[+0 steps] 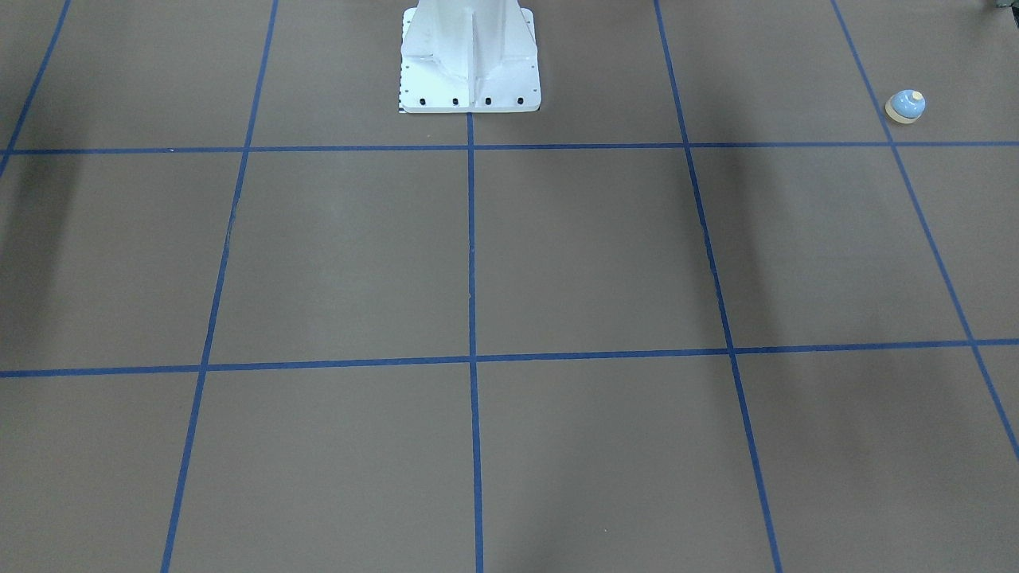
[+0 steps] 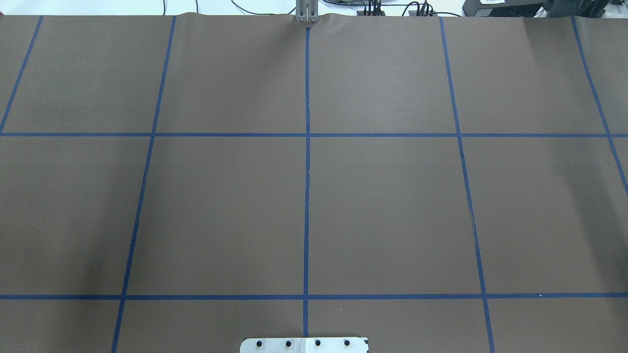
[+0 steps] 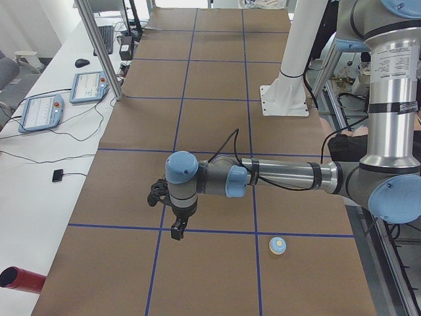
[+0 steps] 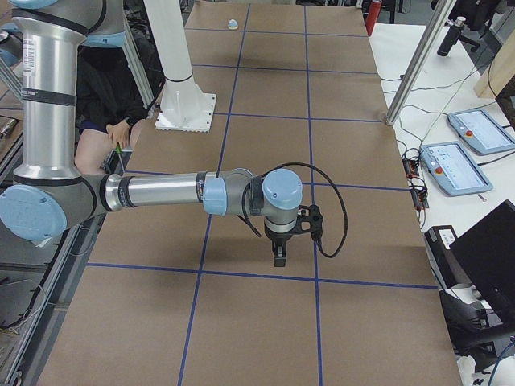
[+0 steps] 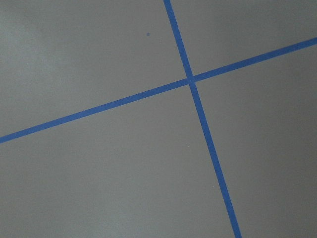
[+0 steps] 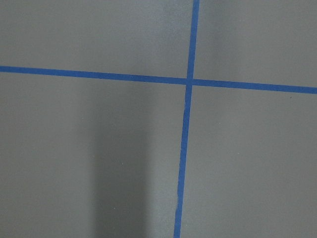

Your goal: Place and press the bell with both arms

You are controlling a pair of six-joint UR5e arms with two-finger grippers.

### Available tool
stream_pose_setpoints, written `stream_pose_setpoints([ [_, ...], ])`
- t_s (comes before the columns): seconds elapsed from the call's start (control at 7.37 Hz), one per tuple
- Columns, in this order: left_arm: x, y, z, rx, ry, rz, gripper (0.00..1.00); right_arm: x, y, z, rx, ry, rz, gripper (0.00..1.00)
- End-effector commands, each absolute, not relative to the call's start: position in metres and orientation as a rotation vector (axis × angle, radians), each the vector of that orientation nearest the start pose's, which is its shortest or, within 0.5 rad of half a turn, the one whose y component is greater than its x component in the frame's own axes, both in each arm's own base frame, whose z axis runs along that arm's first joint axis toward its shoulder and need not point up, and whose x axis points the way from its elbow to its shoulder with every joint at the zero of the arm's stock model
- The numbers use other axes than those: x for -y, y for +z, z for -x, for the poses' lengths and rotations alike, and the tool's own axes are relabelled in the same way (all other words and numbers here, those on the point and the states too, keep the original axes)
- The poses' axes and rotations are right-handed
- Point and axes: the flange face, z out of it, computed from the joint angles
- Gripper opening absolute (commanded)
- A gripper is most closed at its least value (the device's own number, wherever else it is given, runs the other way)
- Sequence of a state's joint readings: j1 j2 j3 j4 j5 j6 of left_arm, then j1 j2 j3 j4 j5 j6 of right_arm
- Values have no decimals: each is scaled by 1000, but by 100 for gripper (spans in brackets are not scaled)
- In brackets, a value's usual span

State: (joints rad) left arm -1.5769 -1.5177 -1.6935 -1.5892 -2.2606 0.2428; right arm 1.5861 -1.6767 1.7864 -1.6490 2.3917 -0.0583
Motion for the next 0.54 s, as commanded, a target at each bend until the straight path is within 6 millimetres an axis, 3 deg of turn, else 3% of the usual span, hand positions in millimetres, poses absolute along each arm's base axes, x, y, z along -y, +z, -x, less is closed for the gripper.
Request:
stream_pose_setpoints([
  [0.0,493,601,74,-668,246,-164,100,446,605,-67,820,-55,-63,100],
  [0.41,493,546,80,-581,203,-136,100,446,604,-67,820,-56,-65,100],
])
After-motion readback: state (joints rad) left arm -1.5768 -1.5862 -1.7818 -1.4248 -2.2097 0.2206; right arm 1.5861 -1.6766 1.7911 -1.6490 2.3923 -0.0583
